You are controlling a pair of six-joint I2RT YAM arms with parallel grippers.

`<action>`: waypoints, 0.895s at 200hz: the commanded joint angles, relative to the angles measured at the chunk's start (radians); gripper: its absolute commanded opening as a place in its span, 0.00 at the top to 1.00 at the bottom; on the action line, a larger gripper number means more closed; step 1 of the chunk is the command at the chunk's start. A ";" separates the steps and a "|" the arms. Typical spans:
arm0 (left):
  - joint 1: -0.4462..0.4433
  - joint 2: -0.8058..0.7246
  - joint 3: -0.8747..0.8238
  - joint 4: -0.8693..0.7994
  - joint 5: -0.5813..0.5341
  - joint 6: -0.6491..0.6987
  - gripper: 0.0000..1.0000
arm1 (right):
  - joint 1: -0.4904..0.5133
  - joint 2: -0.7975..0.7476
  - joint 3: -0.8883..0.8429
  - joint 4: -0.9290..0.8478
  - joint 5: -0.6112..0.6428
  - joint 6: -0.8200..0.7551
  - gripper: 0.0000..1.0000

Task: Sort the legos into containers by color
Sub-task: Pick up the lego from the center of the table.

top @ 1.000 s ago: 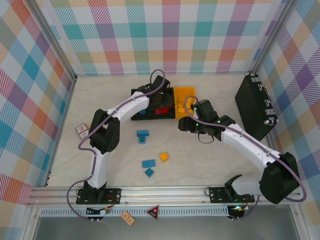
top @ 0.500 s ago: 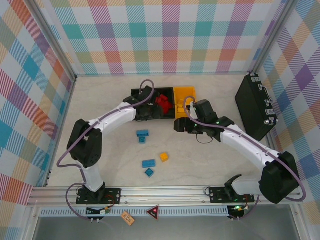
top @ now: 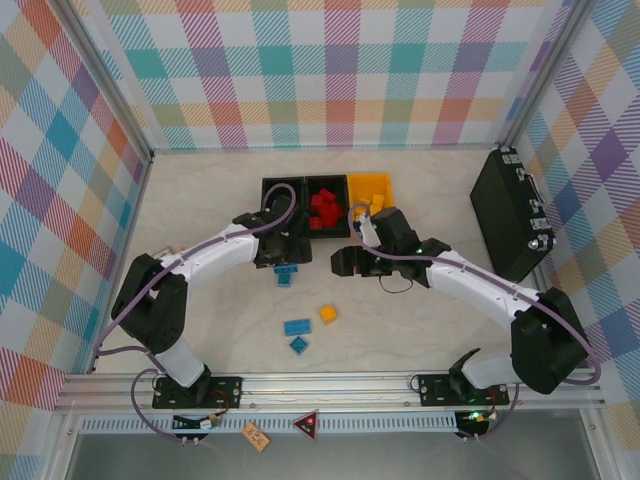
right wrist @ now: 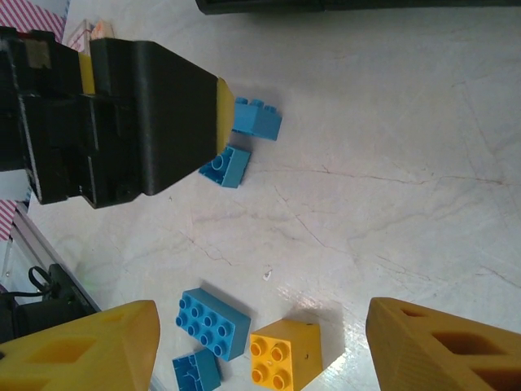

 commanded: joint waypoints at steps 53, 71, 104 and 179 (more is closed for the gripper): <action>-0.003 0.122 -0.001 -0.004 -0.036 0.002 0.10 | 0.019 0.011 0.020 0.005 0.013 -0.029 0.33; 0.000 0.144 -0.002 0.006 -0.040 0.005 0.12 | 0.019 0.011 0.021 0.000 0.021 -0.031 0.33; 0.006 0.162 0.005 0.019 -0.042 0.015 0.19 | 0.019 0.023 0.028 0.004 0.021 -0.032 0.33; 0.014 0.185 0.009 0.028 -0.057 0.043 0.28 | 0.020 0.037 0.018 0.019 0.019 -0.019 0.33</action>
